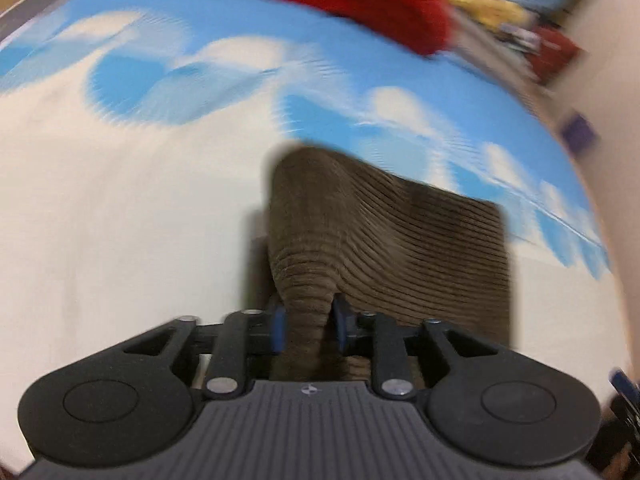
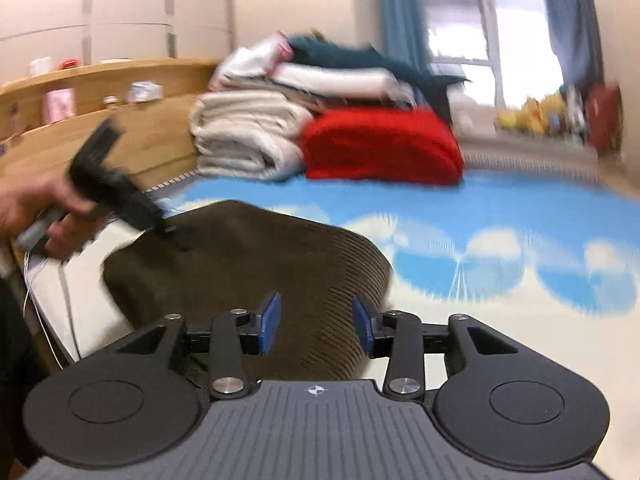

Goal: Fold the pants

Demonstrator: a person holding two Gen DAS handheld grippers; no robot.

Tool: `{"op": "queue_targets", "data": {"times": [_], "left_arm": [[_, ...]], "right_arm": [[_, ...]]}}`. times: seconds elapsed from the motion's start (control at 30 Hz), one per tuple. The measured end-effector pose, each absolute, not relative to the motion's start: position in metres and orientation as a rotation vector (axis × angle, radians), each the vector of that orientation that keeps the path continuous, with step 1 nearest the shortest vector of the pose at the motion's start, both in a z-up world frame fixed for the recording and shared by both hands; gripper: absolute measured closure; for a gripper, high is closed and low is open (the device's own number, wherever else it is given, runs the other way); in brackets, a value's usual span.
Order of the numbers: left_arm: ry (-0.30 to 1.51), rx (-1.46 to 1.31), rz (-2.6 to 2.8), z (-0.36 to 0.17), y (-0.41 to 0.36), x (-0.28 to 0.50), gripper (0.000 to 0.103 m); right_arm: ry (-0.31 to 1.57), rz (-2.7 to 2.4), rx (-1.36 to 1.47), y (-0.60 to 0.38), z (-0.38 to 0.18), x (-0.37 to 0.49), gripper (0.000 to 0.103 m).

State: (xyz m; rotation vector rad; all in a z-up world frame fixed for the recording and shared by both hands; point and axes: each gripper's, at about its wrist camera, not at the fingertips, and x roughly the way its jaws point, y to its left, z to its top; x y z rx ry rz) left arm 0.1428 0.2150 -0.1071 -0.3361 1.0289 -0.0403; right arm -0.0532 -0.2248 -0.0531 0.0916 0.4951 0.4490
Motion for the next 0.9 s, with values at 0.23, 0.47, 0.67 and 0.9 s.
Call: {"op": "queue_targets", "data": {"times": [0.23, 0.47, 0.67, 0.9], "left_arm": [[1.062, -0.432, -0.136, -0.131, 0.223, 0.164, 0.020], [1.181, -0.413, -0.170, -0.171, 0.205, 0.183, 0.019], [1.155, -0.364, -0.187, -0.160, 0.184, 0.189, 0.052], [1.150, -0.362, -0.246, -0.151, 0.108, 0.219, 0.060]], "right_arm": [[0.727, 0.394, 0.188, -0.193, -0.102, 0.010, 0.036], [0.983, 0.311, 0.360, -0.173, -0.163, 0.084, 0.030], [1.049, 0.349, 0.430, -0.164, -0.170, 0.109, 0.076], [1.024, 0.351, 0.384, -0.217, -0.117, 0.143, 0.085]]}}
